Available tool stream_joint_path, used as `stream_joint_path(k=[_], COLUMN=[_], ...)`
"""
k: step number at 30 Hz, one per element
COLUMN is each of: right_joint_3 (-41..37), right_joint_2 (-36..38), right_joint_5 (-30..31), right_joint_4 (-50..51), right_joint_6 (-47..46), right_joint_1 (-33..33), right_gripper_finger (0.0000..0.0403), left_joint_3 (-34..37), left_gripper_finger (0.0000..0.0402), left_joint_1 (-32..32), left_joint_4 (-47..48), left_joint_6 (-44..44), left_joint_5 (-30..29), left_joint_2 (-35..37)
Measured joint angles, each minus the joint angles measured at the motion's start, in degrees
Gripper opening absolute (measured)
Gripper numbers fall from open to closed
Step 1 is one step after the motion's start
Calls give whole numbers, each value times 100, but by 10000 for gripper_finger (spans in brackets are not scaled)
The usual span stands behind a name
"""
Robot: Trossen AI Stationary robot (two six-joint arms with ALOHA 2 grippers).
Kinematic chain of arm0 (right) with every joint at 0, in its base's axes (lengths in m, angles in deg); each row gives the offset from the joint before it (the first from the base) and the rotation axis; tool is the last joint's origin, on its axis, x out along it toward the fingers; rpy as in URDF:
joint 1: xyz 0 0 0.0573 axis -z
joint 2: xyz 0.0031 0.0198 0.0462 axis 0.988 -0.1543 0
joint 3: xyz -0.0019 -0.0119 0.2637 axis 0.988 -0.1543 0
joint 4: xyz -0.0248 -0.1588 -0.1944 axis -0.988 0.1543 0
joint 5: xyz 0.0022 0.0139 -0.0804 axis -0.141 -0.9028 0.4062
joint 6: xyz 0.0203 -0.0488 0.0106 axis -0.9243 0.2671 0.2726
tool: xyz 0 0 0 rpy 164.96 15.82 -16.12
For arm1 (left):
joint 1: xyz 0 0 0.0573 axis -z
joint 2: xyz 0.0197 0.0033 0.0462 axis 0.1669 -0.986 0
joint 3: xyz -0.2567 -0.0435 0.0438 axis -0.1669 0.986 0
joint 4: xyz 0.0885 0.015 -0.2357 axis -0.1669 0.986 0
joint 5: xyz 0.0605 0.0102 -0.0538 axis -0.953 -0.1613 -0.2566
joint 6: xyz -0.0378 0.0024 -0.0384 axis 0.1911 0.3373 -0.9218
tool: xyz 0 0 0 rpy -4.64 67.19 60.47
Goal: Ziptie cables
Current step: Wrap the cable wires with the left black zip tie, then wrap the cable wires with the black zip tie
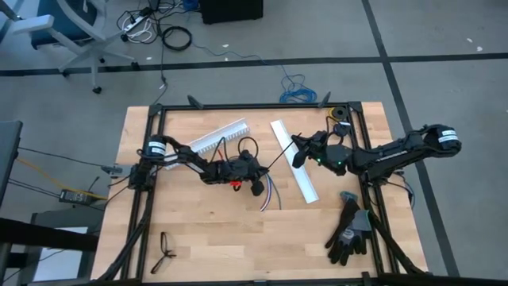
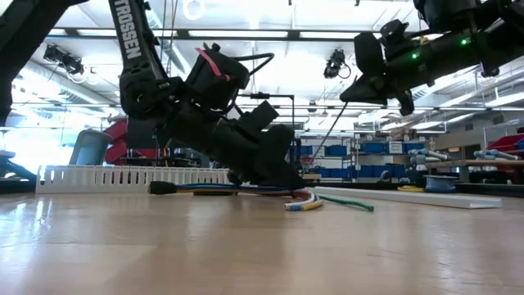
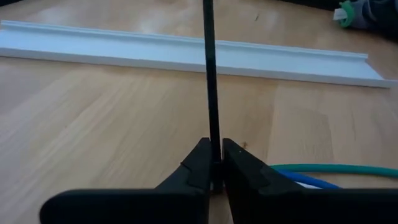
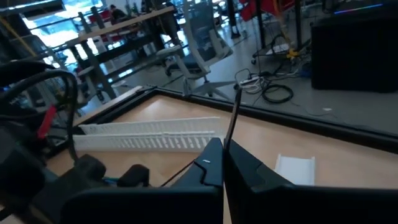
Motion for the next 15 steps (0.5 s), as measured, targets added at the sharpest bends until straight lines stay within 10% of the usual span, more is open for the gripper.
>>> stream_joint_path(k=[15], right_joint_3=[10], right_joint_2=[4], right_joint_5=[-987], right_joint_4=[1797], right_joint_6=[-1145], right_joint_1=[0], right_gripper_finger=[74], left_joint_3=[21], left_gripper_finger=[121], left_joint_1=[-123], left_joint_4=[-501], left_joint_6=[6], left_joint_5=[523], left_joint_2=[-20])
